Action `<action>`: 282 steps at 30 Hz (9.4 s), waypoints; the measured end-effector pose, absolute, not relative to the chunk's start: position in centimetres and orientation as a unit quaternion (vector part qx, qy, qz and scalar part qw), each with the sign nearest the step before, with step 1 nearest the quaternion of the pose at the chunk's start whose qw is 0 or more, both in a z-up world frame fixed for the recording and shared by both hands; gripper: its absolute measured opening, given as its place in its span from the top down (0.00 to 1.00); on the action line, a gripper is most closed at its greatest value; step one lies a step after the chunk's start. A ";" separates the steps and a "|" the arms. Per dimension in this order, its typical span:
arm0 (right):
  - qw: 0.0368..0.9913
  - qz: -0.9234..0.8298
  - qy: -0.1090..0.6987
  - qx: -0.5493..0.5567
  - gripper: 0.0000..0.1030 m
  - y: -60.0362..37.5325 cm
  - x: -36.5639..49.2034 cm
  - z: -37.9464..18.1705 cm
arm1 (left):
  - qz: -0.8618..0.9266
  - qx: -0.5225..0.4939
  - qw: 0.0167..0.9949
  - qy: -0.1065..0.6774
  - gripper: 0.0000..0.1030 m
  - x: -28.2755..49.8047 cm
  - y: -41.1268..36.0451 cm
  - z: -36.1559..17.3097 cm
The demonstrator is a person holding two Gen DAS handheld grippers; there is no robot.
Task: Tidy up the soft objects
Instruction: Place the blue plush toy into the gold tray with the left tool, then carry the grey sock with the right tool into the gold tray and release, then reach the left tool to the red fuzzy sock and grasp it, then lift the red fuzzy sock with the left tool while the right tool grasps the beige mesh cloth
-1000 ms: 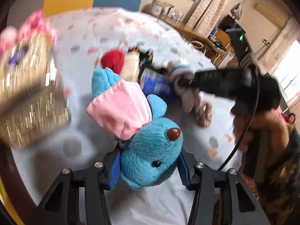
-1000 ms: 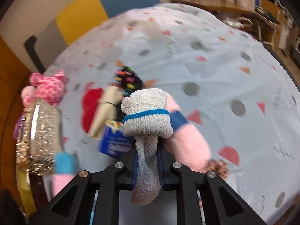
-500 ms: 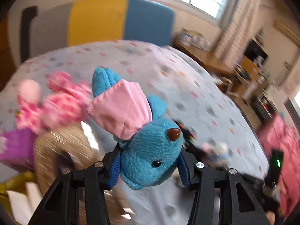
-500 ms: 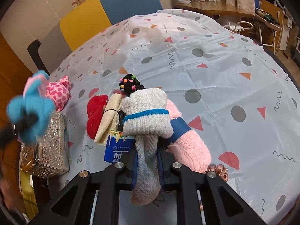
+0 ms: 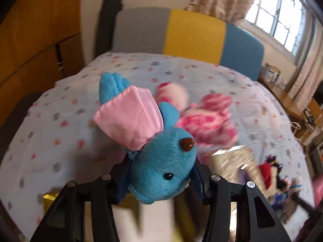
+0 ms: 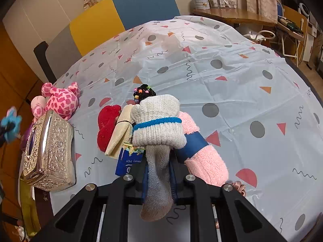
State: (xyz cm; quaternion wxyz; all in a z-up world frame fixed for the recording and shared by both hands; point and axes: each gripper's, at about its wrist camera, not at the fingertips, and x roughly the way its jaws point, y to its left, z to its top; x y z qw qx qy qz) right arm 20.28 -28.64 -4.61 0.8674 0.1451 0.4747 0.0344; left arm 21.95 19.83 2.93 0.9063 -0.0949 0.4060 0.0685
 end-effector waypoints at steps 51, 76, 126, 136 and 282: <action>0.865 -0.002 0.496 0.084 0.84 -27.4 20.6 -6.1 | 0.176 -0.083 0.904 0.382 0.06 1.7 20.5 -1.7; 0.873 -0.011 0.474 0.114 0.84 -26.0 22.4 -4.0 | 0.163 -0.086 0.906 0.380 0.03 -0.4 20.7 -2.1; 0.779 0.327 0.535 -0.020 0.46 13.7 19.1 -5.2 | 0.198 -0.145 0.893 0.378 0.03 -3.4 25.3 -3.5; 0.839 0.320 0.431 -0.088 0.21 9.7 13.8 -1.3 | 0.198 -0.127 0.900 0.367 0.03 -3.6 24.6 -2.5; 0.820 0.064 0.567 0.039 0.57 -17.4 30.5 -10.5 | 0.082 -0.172 0.885 0.424 0.78 7.4 24.8 -0.1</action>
